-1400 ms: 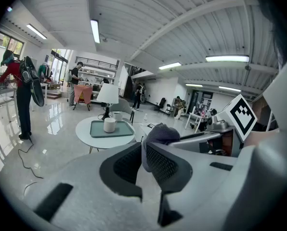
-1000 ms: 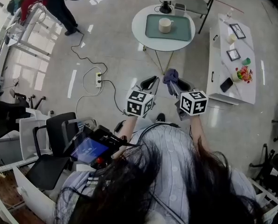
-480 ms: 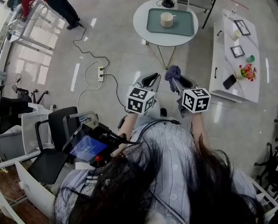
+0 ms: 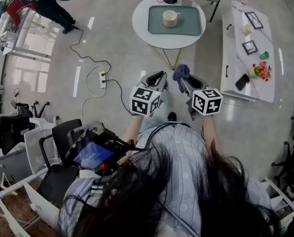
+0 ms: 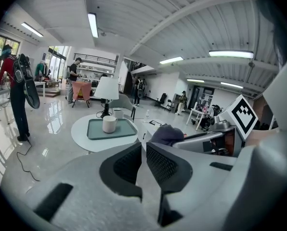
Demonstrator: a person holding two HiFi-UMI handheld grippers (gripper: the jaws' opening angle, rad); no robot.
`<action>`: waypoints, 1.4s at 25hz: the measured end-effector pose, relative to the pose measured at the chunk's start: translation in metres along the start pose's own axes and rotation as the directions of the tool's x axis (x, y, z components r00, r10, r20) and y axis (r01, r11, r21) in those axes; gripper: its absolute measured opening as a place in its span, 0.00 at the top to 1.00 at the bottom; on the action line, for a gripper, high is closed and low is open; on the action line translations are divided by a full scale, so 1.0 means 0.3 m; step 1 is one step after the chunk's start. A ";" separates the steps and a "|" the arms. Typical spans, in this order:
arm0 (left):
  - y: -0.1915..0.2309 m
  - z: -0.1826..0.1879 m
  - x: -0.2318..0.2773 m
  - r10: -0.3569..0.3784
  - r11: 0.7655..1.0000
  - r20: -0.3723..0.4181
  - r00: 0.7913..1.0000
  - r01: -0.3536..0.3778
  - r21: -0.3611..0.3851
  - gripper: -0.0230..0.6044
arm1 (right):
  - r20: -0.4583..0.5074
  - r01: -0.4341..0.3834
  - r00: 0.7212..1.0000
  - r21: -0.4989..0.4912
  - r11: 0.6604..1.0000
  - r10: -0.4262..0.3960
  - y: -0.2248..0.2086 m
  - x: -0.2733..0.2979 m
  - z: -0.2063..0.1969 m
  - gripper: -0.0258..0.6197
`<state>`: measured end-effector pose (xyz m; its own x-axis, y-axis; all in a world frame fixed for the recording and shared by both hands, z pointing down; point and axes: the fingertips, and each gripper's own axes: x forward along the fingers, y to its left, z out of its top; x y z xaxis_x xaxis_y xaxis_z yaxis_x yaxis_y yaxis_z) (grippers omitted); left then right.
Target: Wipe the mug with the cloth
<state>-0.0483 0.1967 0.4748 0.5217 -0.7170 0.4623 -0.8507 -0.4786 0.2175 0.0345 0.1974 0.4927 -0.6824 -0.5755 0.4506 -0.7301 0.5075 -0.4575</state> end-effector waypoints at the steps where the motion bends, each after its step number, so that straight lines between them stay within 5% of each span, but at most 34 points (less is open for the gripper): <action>1: 0.016 0.012 0.020 -0.006 1.000 -0.002 1.000 0.006 0.004 0.91 | -0.002 0.005 1.000 0.003 1.000 -0.005 -0.015 0.020 0.014 0.80; 14: 0.318 0.195 0.282 -0.043 0.998 -0.042 0.998 0.045 0.043 0.91 | -0.043 0.065 0.997 0.018 0.998 -0.064 -0.179 0.328 0.263 0.80; 35: 0.592 0.271 0.493 -0.111 0.993 -0.108 0.988 0.115 0.035 0.91 | -0.058 0.187 0.981 0.050 0.981 -0.184 -0.332 0.555 0.430 0.79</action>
<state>-0.1171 -0.0356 0.5118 0.6027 -0.6004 0.5256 -0.7820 -0.5754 0.2396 -0.0019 -0.0318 0.5145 -0.5374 -0.6209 0.5707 -0.8421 0.3583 -0.4032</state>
